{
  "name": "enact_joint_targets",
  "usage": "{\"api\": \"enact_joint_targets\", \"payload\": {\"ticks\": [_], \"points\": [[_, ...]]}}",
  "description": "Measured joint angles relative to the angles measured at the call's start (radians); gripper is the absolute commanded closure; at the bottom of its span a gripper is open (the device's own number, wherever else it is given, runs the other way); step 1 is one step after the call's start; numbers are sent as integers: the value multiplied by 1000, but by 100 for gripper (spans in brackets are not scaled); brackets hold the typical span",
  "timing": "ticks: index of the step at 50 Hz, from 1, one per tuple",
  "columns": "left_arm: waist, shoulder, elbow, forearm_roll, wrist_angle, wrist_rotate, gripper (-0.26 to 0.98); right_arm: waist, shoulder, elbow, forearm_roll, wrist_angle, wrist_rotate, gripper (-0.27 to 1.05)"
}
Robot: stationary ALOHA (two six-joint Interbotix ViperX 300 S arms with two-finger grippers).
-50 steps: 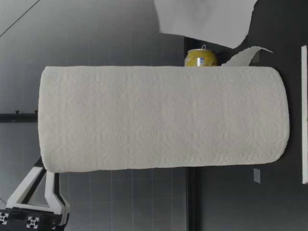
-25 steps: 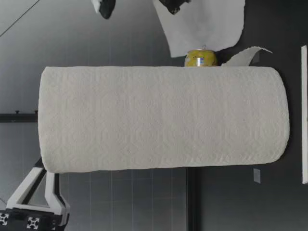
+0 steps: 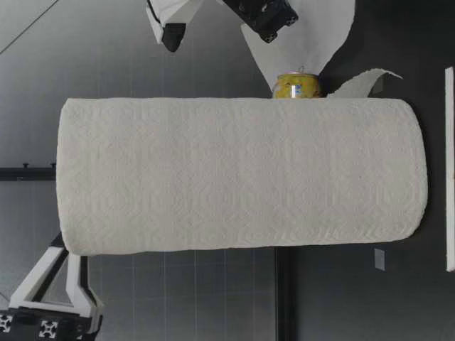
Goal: Pick up a piece of paper towel and place it on the spilled liquid.
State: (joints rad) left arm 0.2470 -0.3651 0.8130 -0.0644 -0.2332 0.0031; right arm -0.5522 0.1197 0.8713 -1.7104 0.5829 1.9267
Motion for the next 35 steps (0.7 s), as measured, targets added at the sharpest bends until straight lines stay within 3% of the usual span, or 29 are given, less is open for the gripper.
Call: {"api": "enact_joint_targets", "payload": {"ticks": [8,15,19,35], "points": [[0,-2,0,0,0,2,61,0,0,0,2,2,3,60],[0,0,0,0,0,0,61,0,0,2,6,12,6,24],[0,-2,0,0,0,2,61,0,-5,0,21,26,5,12],[0,-2,0,2,0,3,61,0,-72,0,49,103,-2,11]]}}
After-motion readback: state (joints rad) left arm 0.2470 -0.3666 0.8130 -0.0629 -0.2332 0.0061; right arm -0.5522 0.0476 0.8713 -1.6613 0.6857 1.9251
